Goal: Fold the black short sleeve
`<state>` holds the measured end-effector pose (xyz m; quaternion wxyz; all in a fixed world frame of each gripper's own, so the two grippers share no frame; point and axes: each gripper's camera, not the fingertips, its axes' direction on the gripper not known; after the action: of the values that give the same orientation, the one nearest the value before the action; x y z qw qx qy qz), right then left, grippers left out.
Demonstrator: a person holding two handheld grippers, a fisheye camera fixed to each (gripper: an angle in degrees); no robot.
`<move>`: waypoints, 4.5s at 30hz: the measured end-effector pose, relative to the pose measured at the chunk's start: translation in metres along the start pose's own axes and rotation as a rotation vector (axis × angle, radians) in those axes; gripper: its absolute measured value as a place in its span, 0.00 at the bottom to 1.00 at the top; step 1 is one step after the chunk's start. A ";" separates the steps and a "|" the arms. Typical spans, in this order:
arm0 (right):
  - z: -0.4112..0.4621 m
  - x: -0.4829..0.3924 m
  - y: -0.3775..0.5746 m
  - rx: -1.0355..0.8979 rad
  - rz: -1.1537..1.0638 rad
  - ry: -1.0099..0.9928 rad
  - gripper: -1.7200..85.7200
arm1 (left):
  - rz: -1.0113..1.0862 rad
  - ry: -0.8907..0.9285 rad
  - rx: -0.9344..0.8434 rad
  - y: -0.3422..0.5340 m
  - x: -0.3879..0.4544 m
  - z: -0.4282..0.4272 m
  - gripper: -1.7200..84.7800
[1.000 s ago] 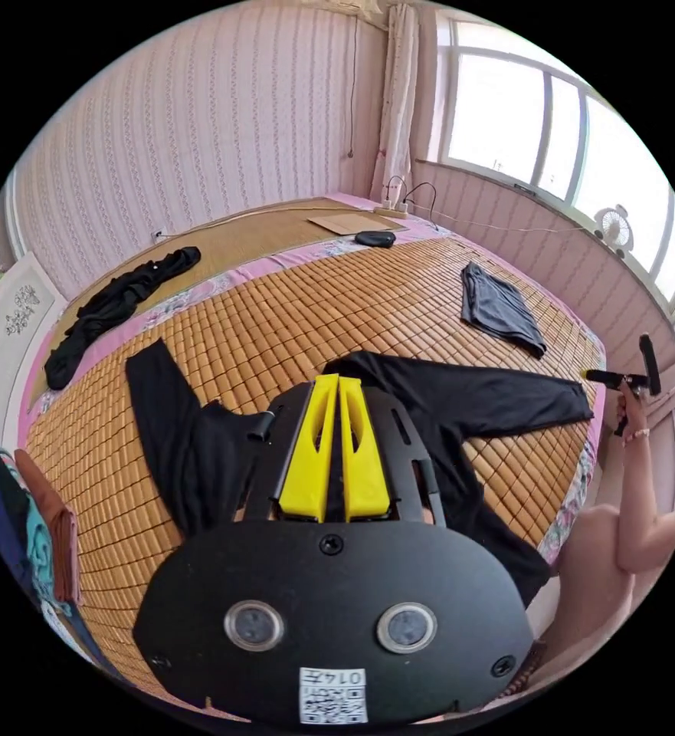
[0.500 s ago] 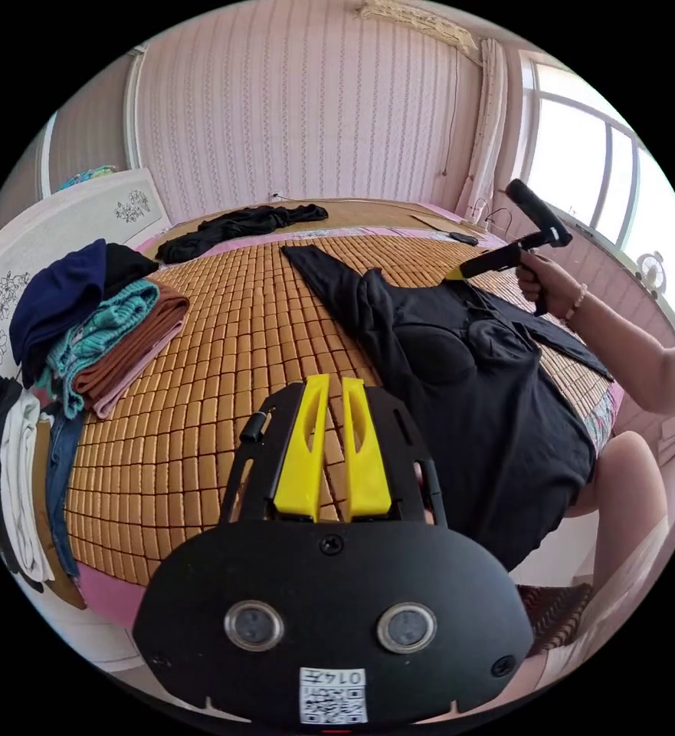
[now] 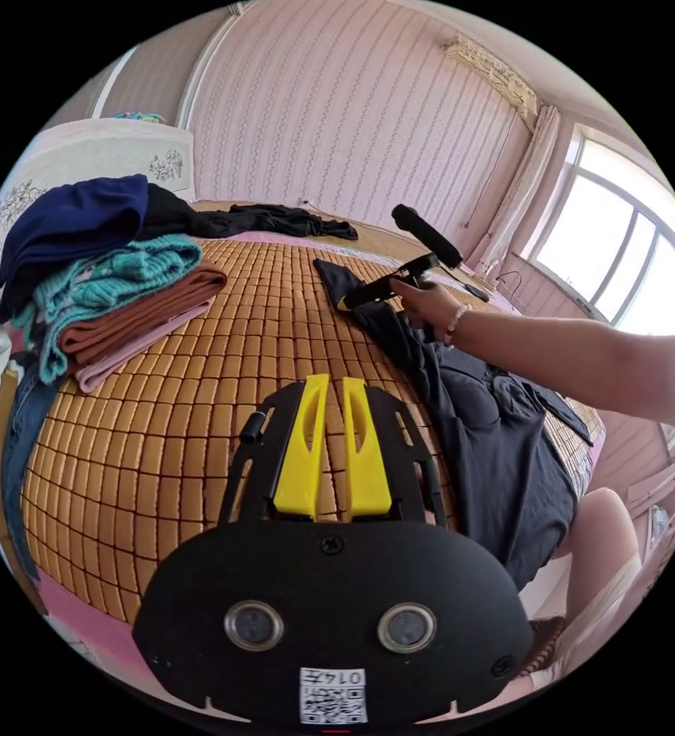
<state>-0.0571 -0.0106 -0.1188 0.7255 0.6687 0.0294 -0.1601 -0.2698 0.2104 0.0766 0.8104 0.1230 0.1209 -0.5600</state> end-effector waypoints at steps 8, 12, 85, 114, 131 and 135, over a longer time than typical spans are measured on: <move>0.009 -0.144 0.061 -0.287 -0.707 -0.271 0.04 | -0.137 -0.153 0.068 0.036 -0.043 -0.085 0.07; -0.003 -0.146 0.063 -0.260 -0.654 -0.167 0.12 | -0.129 -0.173 -0.018 0.031 -0.065 -0.090 0.10; -0.093 -0.017 0.569 -0.354 0.624 -0.067 0.03 | -0.016 -0.003 -0.619 0.084 0.164 -0.092 0.07; -0.073 -0.186 0.306 -0.163 0.105 -0.004 0.15 | -0.494 -0.228 0.502 0.102 -0.072 -0.306 0.09; 0.135 -0.514 0.018 -0.332 -0.639 0.016 0.16 | -0.446 -0.349 0.017 0.111 -0.161 -0.273 0.13; 0.154 -0.535 0.007 -0.344 -0.616 0.016 0.15 | -0.448 -0.326 -0.054 0.116 -0.169 -0.259 0.15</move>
<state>-0.5880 -0.0576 0.0413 0.7450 0.4977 0.2619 -0.3588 -0.2340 0.4851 -0.1034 0.6781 -0.0203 0.0279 -0.7341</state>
